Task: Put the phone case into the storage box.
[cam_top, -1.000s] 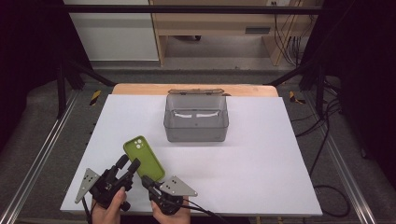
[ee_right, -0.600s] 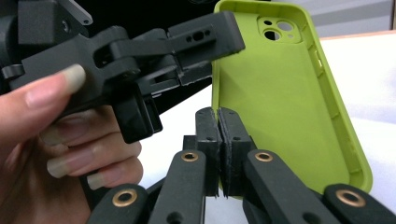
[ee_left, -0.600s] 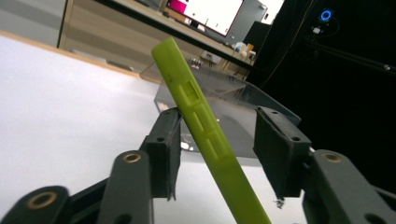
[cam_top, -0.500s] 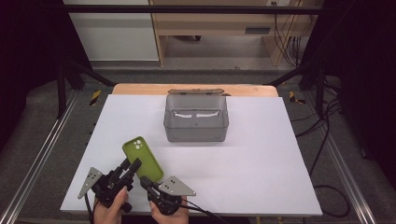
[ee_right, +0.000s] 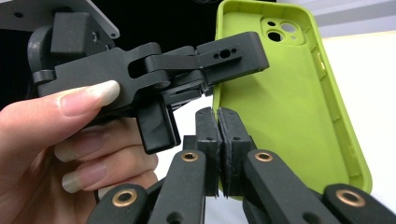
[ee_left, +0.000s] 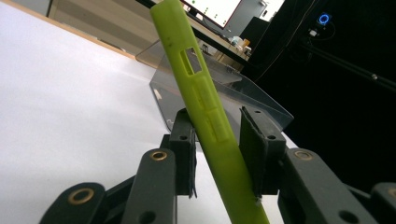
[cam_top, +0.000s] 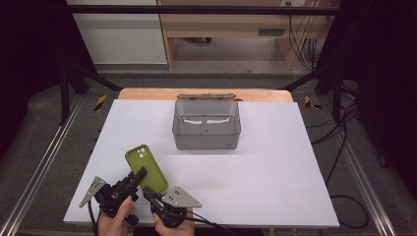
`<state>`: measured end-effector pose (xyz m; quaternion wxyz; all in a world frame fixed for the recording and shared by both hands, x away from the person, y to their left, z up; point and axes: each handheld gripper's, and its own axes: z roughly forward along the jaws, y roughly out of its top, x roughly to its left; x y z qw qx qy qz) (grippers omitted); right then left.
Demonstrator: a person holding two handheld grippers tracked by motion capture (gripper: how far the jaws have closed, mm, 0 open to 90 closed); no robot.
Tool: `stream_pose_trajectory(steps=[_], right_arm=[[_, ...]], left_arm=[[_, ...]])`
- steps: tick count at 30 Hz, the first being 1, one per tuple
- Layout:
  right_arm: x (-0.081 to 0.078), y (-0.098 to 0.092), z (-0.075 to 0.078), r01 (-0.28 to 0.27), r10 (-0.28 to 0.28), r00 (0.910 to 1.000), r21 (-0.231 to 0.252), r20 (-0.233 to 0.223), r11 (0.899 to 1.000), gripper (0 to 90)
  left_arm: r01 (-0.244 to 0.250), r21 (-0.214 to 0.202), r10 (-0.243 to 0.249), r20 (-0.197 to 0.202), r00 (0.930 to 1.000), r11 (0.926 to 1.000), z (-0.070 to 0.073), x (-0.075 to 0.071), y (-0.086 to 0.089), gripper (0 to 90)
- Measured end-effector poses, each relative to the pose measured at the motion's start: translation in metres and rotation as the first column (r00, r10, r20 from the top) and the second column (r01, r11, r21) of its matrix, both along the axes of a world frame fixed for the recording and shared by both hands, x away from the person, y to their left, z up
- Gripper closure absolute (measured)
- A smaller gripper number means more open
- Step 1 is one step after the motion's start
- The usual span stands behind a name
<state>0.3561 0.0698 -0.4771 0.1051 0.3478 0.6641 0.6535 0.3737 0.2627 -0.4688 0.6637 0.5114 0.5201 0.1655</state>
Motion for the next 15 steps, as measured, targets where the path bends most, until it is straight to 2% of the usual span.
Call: stream_pose_trajectory(steps=[8,13,15], right_arm=[[0.001,0.007,0.002,0.012,-0.012,0.9999,-0.027,0.004,1.000,87.9],[0.002,0.015,0.000,0.013,-0.013,0.9999,-0.037,-0.003,0.999,87.6],[0.003,0.020,-0.001,0.015,-0.016,0.9998,-0.038,-0.008,0.999,87.1]], left_arm=[[0.018,-0.029,-0.019,-0.012,0.9998,0.9994,0.000,0.002,0.006,69.8],[0.038,-0.049,-0.037,0.004,0.9993,0.9981,0.001,0.001,0.012,75.1],[0.029,-0.038,-0.029,0.011,0.9995,0.9988,0.002,0.000,0.013,77.2]])
